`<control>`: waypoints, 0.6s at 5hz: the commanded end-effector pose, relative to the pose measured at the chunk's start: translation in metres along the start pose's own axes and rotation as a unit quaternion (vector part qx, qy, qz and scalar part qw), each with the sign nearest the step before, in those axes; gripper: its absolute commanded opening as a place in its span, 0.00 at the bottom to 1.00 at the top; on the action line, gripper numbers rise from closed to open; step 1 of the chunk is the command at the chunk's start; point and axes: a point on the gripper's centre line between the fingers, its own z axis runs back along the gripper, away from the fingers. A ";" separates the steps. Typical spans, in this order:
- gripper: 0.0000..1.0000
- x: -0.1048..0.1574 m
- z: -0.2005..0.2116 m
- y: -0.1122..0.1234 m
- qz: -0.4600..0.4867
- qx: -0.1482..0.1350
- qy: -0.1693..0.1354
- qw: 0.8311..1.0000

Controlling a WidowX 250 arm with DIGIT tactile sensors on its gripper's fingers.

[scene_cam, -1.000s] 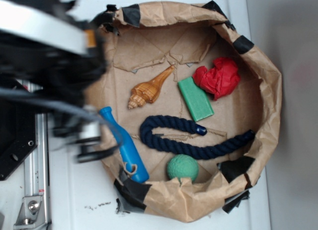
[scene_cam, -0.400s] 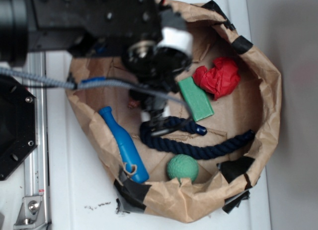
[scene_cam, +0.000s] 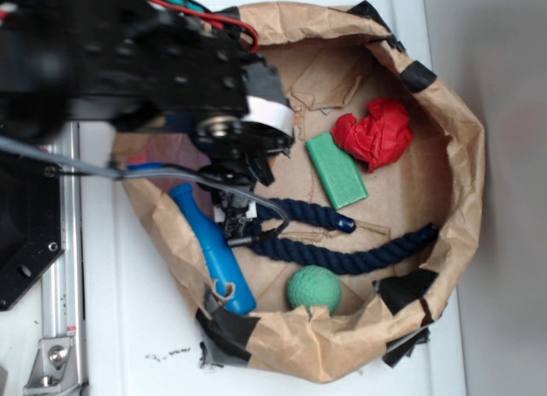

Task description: Grab the shell.

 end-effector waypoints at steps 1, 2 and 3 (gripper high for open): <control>1.00 0.035 -0.012 -0.001 0.012 0.010 -0.045 0.999; 1.00 0.047 -0.016 0.001 0.035 0.001 -0.047 0.998; 1.00 0.055 -0.022 0.003 0.032 0.009 -0.040 0.999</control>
